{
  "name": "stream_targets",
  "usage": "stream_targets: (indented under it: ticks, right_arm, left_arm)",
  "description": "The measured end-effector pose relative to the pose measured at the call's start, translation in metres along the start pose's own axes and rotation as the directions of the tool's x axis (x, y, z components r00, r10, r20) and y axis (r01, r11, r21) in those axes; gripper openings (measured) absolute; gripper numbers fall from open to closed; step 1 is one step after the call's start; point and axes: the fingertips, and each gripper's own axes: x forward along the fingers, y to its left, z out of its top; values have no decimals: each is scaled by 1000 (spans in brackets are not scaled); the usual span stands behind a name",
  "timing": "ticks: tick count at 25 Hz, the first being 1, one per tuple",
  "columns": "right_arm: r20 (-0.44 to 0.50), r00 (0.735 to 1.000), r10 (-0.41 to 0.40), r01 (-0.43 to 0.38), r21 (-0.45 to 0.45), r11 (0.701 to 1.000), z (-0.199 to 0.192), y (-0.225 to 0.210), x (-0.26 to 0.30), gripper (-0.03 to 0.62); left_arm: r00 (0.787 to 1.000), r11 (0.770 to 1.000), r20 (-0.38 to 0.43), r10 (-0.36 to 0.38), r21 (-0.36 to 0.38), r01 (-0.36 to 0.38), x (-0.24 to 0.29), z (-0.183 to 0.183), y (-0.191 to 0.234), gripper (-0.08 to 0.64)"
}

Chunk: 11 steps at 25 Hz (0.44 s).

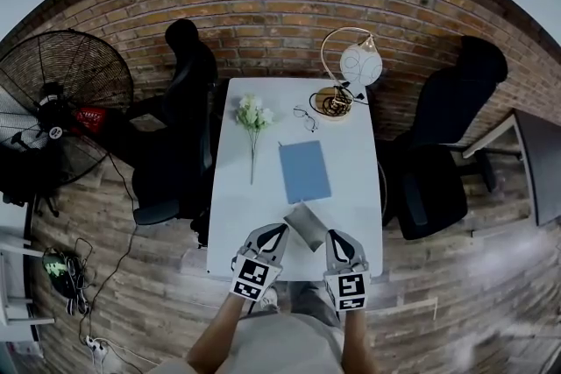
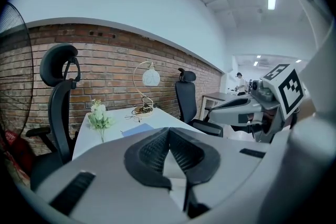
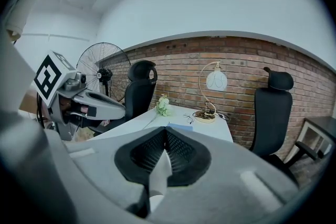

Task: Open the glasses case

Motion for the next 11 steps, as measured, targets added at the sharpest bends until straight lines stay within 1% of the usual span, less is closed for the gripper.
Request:
stream_targets:
  ticks: [11]
  right_arm:
    - [6,1000,-1,2,-18,1000,3,-9,10,6]
  left_arm:
    - [1000,1000,1,-4,-3,4,10,2,3,3]
